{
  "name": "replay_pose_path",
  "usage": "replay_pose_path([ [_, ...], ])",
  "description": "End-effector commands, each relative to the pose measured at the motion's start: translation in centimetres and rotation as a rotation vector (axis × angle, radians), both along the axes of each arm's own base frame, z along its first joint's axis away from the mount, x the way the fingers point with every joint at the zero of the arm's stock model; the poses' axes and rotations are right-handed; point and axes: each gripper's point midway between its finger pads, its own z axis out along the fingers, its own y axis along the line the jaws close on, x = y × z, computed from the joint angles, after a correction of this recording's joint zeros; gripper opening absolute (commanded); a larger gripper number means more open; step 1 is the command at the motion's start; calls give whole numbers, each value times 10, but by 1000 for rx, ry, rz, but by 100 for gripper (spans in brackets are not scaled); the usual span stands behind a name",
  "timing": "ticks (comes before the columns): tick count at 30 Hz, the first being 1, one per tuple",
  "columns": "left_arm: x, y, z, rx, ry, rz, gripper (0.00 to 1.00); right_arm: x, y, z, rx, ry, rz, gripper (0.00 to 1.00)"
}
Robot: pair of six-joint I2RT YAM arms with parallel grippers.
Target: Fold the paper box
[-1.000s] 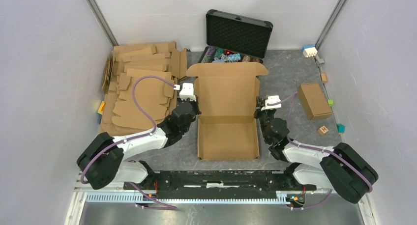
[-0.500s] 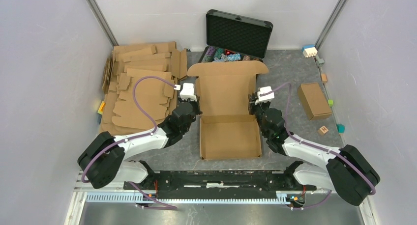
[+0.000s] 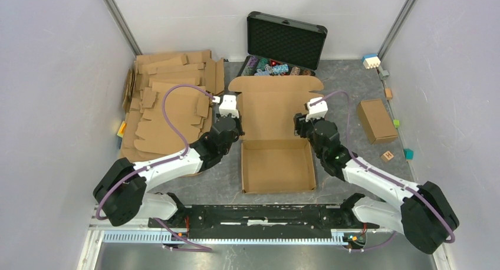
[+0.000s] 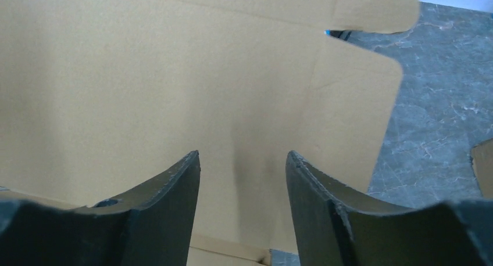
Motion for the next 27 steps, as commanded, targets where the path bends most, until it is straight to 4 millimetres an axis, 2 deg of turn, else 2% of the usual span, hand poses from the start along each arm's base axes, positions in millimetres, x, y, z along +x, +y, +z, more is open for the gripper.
replay_pose_path([
  [1,7,4,11,-11,-10,63,7,3,-2,30,63,29,42,64],
  [5,7,2,9,-2,-7,51,6,17,-22,37,74,90,50,74],
  [6,8,2,9,-1,-8,52,6,22,-30,40,79,105,43,80],
  [7,8,2,9,-2,-9,52,6,29,-39,44,86,116,19,92],
  [8,8,2,9,-1,-9,50,6,34,-48,44,93,136,-1,98],
  [9,8,1,9,-2,-10,47,6,39,-51,48,106,148,-3,98],
  [13,8,1,8,-1,-12,44,5,62,-54,52,170,202,51,98],
  [17,7,-1,8,-2,-11,32,5,83,-60,46,198,238,53,92],
  [20,6,-2,9,-5,-11,27,5,91,-60,37,202,283,74,87],
  [23,6,-3,8,-7,-9,22,5,97,-57,35,208,300,104,78],
  [27,6,-3,9,-9,-8,20,5,95,-51,33,210,319,156,68],
])
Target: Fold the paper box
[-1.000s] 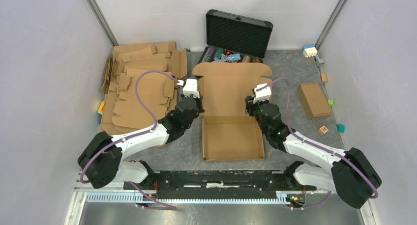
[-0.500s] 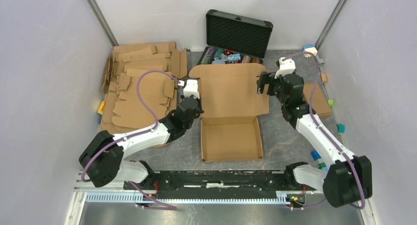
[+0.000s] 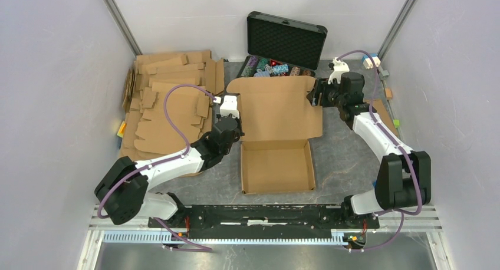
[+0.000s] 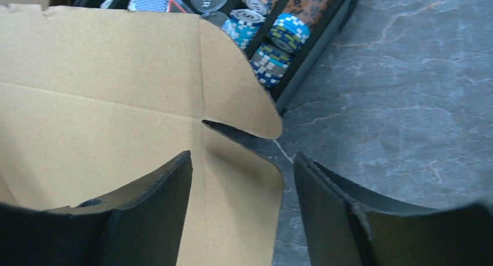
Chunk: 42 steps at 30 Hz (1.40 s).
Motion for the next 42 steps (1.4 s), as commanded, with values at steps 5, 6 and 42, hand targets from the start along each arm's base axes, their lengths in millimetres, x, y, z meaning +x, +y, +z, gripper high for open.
replay_pose_path([
  [5,6,-10,20,-56,-35,-11,5,-1,22,31,54,-53,144,43],
  [6,5,-11,20,-58,-35,-12,5,-2,22,32,53,-54,149,37],
  [42,15,18,55,-67,396,-160,44,-8,34,60,57,-218,248,0],
])
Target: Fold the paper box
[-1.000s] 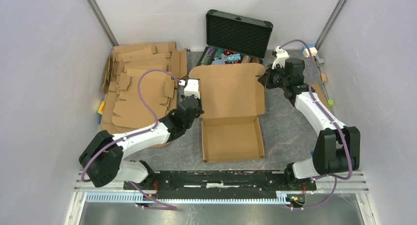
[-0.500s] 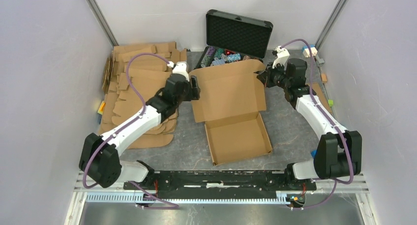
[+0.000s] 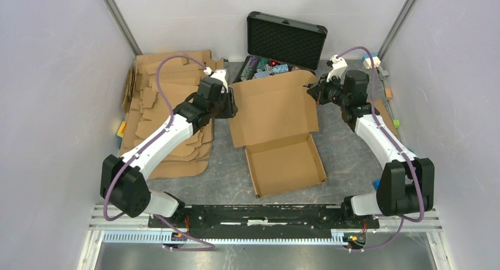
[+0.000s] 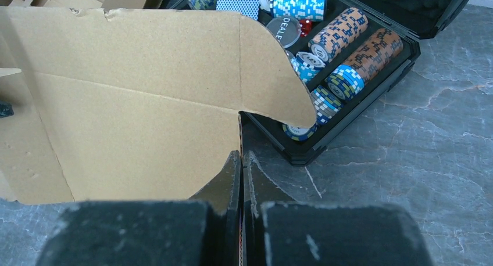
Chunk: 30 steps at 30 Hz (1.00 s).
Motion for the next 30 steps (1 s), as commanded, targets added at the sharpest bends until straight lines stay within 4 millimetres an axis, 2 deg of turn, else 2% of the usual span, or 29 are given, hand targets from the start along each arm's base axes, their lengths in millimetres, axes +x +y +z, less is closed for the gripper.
replay_pose_path([
  [1,-3,-4,27,-2,-16,-42,40,-1,4,20,10,-74,27,0],
  [3,-2,-2,26,13,-4,-35,28,-1,4,21,11,-76,26,0],
  [5,-1,-1,28,19,-11,-31,23,-2,4,22,14,-78,25,0],
  [6,0,-1,30,21,-16,-31,19,-2,4,24,17,-82,24,0],
  [8,1,0,36,26,-26,-27,5,-2,5,28,30,-92,20,0],
  [9,3,0,40,27,-32,-21,2,-2,5,29,41,-99,17,0],
  [14,12,-10,63,22,-80,-3,2,-8,17,39,78,-166,-40,0],
  [18,18,-18,82,75,-209,30,2,-10,9,55,80,-268,-176,0],
  [23,15,-17,99,39,-387,83,2,-27,9,72,123,-412,-244,0],
  [26,8,-16,100,-25,-440,126,2,-42,17,75,175,-454,-270,0],
  [30,-6,-18,88,-58,-458,170,2,-59,28,67,176,-485,-295,0],
])
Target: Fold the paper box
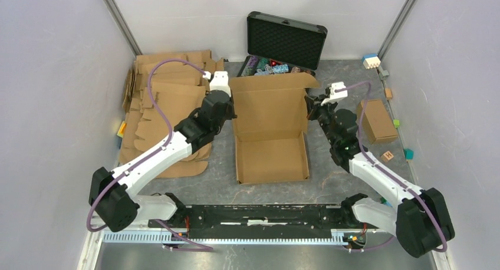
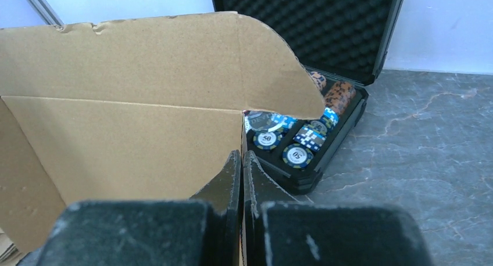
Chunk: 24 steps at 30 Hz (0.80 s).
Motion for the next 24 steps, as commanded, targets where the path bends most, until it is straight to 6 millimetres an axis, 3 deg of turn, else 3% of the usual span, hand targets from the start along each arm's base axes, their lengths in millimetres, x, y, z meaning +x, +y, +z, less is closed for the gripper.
replay_pose_path([
  [1,-3,-13,40,-148,-192,39,2,-16,8,35,93,-161,-43,0],
  [8,-35,-14,40,-228,-255,2,2,-46,1,25,119,-230,-77,0],
  [14,-59,-17,24,-292,-222,-14,2,-65,3,15,164,-218,-101,0],
  [24,-68,-25,18,-365,-133,66,2,-80,18,9,177,-161,-164,0],
])
